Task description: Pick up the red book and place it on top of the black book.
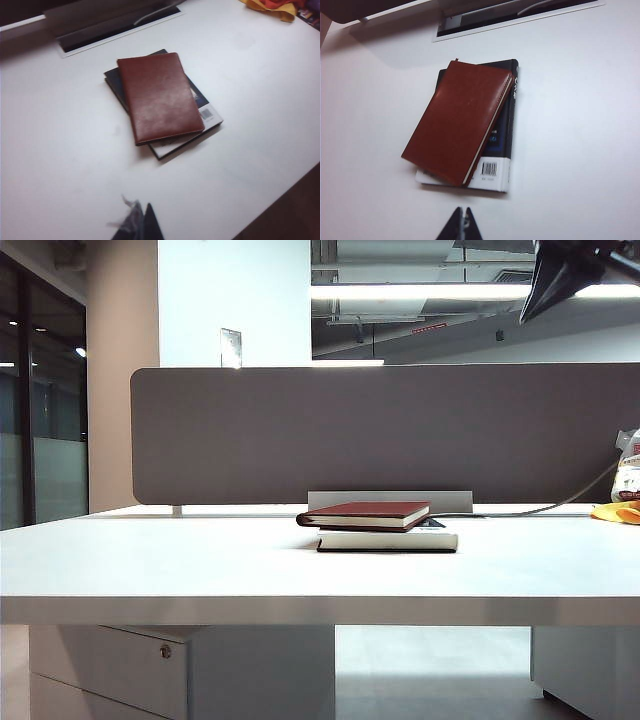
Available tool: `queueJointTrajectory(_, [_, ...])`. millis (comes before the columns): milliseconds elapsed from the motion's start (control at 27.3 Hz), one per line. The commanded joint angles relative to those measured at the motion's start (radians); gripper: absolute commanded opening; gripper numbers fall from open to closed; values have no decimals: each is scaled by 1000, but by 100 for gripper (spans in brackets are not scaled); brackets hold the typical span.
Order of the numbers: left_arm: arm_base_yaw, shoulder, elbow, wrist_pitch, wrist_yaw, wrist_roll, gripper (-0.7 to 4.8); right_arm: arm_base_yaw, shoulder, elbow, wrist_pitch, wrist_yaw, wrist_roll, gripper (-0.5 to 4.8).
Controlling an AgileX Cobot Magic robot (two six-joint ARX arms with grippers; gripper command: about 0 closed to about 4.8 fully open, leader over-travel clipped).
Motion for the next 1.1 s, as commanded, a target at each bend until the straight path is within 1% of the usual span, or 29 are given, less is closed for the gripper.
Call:
queueJointTrajectory(37, [1,-36,3,-16,-61,-2,-5,-13,-53,3,-26,23,-23,-6])
queueJointTrajectory(146, [1,-69,-3,-19,-66,-5,-5,-27,-97,3,-44,27,-24,-6])
queueJointTrajectory(256, [1,-105,-19,-20,-99,-11,-5,-48,-136,3,-73,26,-28,-6])
queueJointTrajectory(366, [1,-148,-50,-19,-106,-11,-5,-62,-176,3,-113,28,-48,-6])
queueJointTrajectory(512, [1,-214,-114,-17,-106,-21,-5,-74,-226,3,-163,48,-77,-6])
queueJointTrajectory(586, [1,-266,-169,-6,-106,-25,-5,-74,-255,2,-190,50,-87,-6])
queueJointTrajectory(659, [1,-338,-256,29,-106,-39,-5,-74,-291,-17,-196,50,-87,-6])
queueJointTrajectory(732, [1,-408,-348,68,-107,-48,-5,-74,-345,-87,-180,59,-89,-6])
queueJointTrajectory(878, [1,-567,-564,188,-132,-85,-5,-74,-467,-297,-105,72,-94,-6])
queueJointTrajectory(915, [1,-616,-634,232,-132,-106,-5,-74,-513,-381,-64,72,-92,-6])
queueJointTrajectory(952, [1,-645,-676,260,-132,-119,-5,-74,-534,-419,-43,72,-83,-6])
queueJointTrajectory(988, [1,-697,-750,306,-132,-129,-5,-74,-581,-507,18,65,-52,-6])
queueJointTrajectory(1098, [1,-769,-849,346,-151,-130,-5,-74,-678,-676,130,65,-22,-6])
